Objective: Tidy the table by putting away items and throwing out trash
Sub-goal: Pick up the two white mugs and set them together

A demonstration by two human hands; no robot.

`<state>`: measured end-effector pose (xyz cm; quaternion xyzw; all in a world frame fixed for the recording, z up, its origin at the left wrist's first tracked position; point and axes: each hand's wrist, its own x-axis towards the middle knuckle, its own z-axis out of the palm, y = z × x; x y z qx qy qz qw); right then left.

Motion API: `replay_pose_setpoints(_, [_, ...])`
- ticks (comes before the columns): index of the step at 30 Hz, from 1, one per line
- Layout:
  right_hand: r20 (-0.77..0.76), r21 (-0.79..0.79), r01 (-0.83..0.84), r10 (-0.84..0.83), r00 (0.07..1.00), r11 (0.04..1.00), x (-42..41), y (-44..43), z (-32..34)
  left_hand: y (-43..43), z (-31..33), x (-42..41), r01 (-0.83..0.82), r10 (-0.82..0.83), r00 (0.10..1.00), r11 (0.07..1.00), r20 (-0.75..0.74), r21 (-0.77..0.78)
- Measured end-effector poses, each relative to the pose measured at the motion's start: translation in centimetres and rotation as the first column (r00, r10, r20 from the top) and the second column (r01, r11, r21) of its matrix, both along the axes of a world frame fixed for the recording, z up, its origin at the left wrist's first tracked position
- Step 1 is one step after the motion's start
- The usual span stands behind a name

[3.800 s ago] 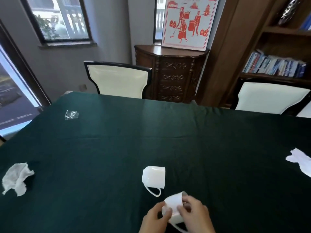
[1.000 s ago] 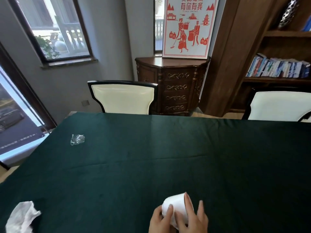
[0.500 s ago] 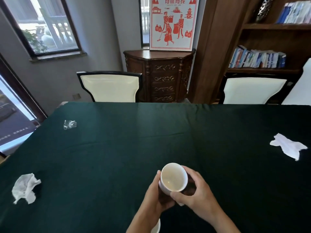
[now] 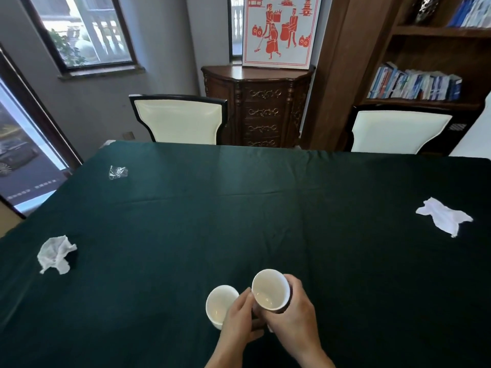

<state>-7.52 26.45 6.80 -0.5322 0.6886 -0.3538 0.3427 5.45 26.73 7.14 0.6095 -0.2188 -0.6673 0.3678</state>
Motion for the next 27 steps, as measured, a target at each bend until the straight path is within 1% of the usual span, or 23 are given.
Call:
replay_pose_setpoints(2, [-0.025, 0.025, 0.041, -0.041, 0.999, 0.999, 0.8, 0.4, -0.9, 0.8, -0.6, -0.1, -0.025, 0.025, 0.999, 1.0, 0.029, 0.005])
replay_pose_setpoints(5, [-0.032, 0.079, 0.097, -0.094, 0.995, 0.992, 1.9, 0.5, -1.9, 1.5, -1.0, -0.1, -0.051, 0.051, 0.998, 0.999, 0.033, 0.006])
replay_pose_setpoints(8, [-0.056, 0.146, 0.113, -0.106, 0.993, 0.983, 2.6, 0.2, -2.9, 1.5, -1.3, -0.1, -0.047, 0.047, 0.999, 0.999, 0.027, -0.005])
replay_pose_setpoints(11, [-0.066, 0.181, 0.12, -0.11, 0.992, 0.976, 2.9, -0.1, -3.5, 1.3, -1.8, 0.0, -0.047, 0.047, 0.999, 0.999, 0.005, -0.012])
replay_pose_setpoints(15, [-0.081, 0.201, 0.12, -0.105, 0.991, 0.972, 2.6, -0.1, -3.8, 1.4, -2.1, -0.1, 0.027, -0.023, 0.998, 0.997, 0.064, -0.072])
replay_pose_setpoints(20, [-0.06, 0.243, 0.127, -0.116, 0.991, 0.962, 1.9, 0.3, -4.6, 2.0, -2.3, -0.4, 0.092, -0.087, 0.994, 0.993, 0.069, -0.068])
replay_pose_setpoints(24, [-0.038, 0.24, 0.106, -0.1, 0.994, 0.965, 1.9, 0.7, -4.8, 2.1, -2.6, -0.3, 0.093, -0.085, 0.992, 0.993, 0.097, -0.073])
replay_pose_setpoints(27, [0.016, 0.216, 0.075, -0.08, 0.997, 0.974, 1.6, 1.3, -5.2, 3.1, -3.2, 0.1, 0.09, -0.085, 0.992, 0.995, 0.098, -0.045])
